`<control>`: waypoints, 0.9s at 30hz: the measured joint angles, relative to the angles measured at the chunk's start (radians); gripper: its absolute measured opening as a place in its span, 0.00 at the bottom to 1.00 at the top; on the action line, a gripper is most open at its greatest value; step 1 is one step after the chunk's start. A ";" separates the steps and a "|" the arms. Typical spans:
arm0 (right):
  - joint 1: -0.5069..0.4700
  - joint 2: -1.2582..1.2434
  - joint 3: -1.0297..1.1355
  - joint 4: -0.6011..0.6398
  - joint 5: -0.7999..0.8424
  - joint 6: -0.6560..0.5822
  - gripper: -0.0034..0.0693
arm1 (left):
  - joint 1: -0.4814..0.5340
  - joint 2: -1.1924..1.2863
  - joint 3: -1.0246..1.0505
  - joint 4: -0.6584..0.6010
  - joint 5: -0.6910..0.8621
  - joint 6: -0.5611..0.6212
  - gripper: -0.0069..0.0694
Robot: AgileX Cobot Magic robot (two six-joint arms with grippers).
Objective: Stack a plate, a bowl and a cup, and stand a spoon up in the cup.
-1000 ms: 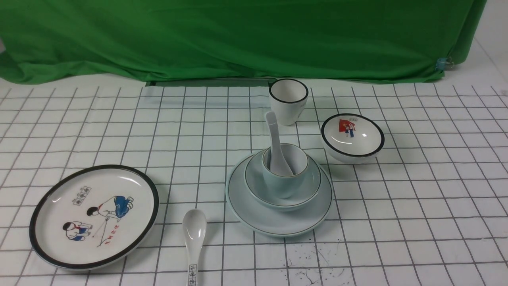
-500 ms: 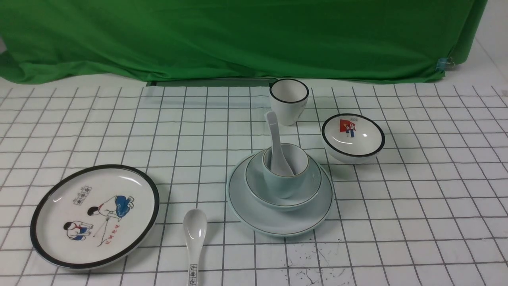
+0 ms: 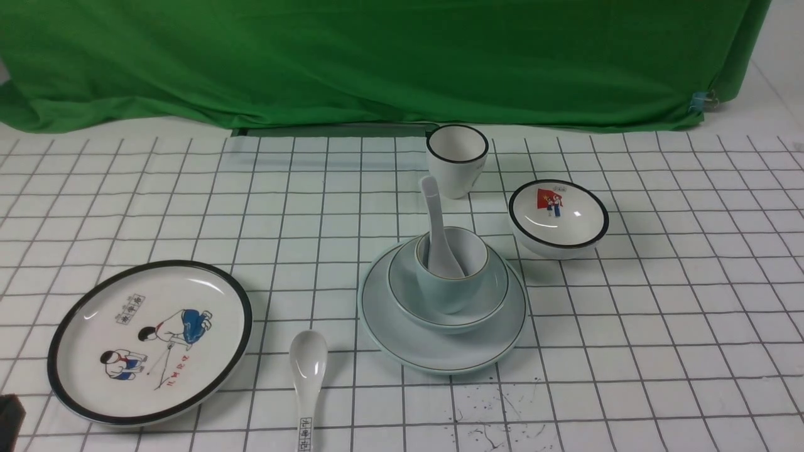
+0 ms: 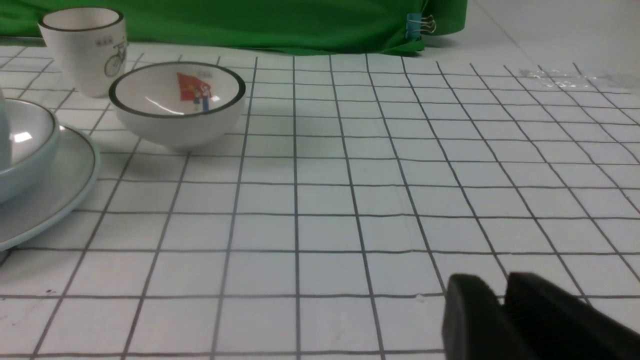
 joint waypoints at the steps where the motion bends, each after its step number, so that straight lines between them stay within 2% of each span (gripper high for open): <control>1: 0.000 0.000 0.000 0.000 0.000 0.000 0.25 | 0.000 0.000 0.000 -0.003 0.005 0.010 0.05; 27: 0.000 0.000 0.000 0.000 0.000 0.000 0.34 | -0.004 0.000 0.000 -0.013 0.004 0.025 0.05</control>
